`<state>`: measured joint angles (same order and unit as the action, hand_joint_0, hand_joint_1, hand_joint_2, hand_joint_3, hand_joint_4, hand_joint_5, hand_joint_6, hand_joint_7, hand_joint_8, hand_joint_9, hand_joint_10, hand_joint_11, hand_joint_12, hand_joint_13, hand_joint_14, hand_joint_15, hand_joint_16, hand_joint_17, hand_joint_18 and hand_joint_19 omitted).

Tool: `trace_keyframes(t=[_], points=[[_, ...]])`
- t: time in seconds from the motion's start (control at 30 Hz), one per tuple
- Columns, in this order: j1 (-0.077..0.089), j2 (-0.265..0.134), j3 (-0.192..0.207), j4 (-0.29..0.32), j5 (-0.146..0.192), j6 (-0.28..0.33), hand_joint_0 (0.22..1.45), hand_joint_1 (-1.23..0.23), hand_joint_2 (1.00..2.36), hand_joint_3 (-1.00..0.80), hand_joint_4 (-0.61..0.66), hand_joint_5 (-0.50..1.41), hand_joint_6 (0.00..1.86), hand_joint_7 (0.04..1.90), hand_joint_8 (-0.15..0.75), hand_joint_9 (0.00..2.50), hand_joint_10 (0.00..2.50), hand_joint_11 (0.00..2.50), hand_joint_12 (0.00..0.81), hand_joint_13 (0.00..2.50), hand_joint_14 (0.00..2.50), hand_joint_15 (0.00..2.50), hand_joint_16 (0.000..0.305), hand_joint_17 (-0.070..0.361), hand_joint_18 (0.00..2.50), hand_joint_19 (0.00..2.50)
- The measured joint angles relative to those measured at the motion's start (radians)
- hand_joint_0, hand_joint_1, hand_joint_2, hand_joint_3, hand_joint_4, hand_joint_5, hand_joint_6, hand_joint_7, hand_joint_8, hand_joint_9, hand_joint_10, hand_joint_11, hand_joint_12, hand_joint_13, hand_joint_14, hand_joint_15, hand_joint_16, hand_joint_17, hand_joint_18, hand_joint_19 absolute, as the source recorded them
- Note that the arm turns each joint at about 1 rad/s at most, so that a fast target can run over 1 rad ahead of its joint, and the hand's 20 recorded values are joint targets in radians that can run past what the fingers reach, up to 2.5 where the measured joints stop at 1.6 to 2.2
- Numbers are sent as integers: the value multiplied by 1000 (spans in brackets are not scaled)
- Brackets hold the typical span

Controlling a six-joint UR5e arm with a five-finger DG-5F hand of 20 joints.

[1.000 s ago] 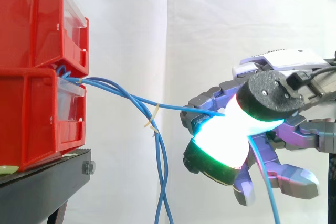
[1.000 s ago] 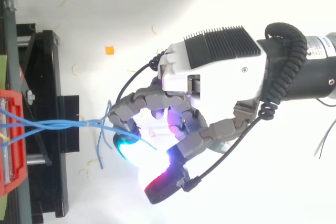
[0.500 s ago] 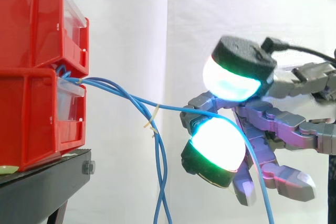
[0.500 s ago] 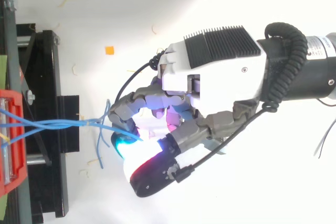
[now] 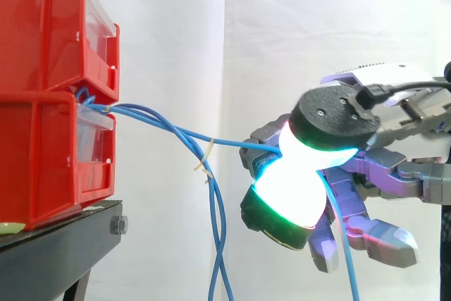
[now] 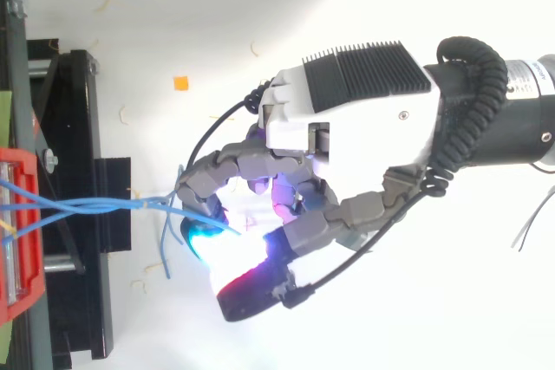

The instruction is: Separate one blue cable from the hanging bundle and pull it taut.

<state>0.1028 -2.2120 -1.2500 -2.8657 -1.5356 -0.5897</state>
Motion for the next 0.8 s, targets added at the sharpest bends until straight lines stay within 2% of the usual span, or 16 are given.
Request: trace_keyframes(t=[0.03, 0.1, 0.2, 0.27, 0.33, 0.4, 0.57, 0.7, 0.8], points=[[0, 0, 0, 0, 0, -1, 560, -827, 1007, -411, 134, 125, 502, 1335, 145, 2014, 27, 641, 294, 1439, 24, 766, 48, 108, 831, 730], [0, 0, 0, 0, 0, -3, 522, -776, 1003, -463, 148, 126, 502, 1333, 152, 2020, 25, 632, 302, 1447, 24, 750, 50, 113, 839, 722], [0, 0, 0, 0, 0, -6, 492, -546, 1000, -500, 148, 131, 503, 1281, 136, 2055, 27, 593, 300, 1460, 23, 733, 53, 119, 862, 702], [0, 0, 0, 0, 0, -8, 526, -349, 1000, -500, 136, 133, 504, 1259, 124, 2072, 25, 571, 284, 1476, 22, 737, 50, 112, 842, 712], [0, 0, 0, 0, 0, -10, 558, -276, 1000, -500, 125, 134, 503, 1262, 100, 2076, 24, 582, 275, 1480, 24, 749, 47, 106, 828, 724], [0, 0, 0, -1, 0, -14, 585, -274, 1000, -500, 127, 134, 503, 1262, 97, 2079, 26, 582, 270, 1484, 24, 750, 46, 103, 830, 738], [0, 0, 0, 0, 0, -33, 682, -483, 1004, -455, 142, 135, 503, 1270, 49, 2119, 27, 597, 266, 1509, 25, 762, 44, 100, 867, 722], [-1, 0, 0, 3, 6, -84, 708, -564, 1013, -345, 147, 137, 503, 1278, 50, 2142, 29, 624, 265, 1512, 23, 763, 44, 99, 884, 718], [-4, 0, 3, 2, 11, -155, 715, -595, 1017, -270, 143, 138, 503, 1274, 57, 2141, 27, 644, 267, 1510, 25, 761, 44, 98, 879, 723]])
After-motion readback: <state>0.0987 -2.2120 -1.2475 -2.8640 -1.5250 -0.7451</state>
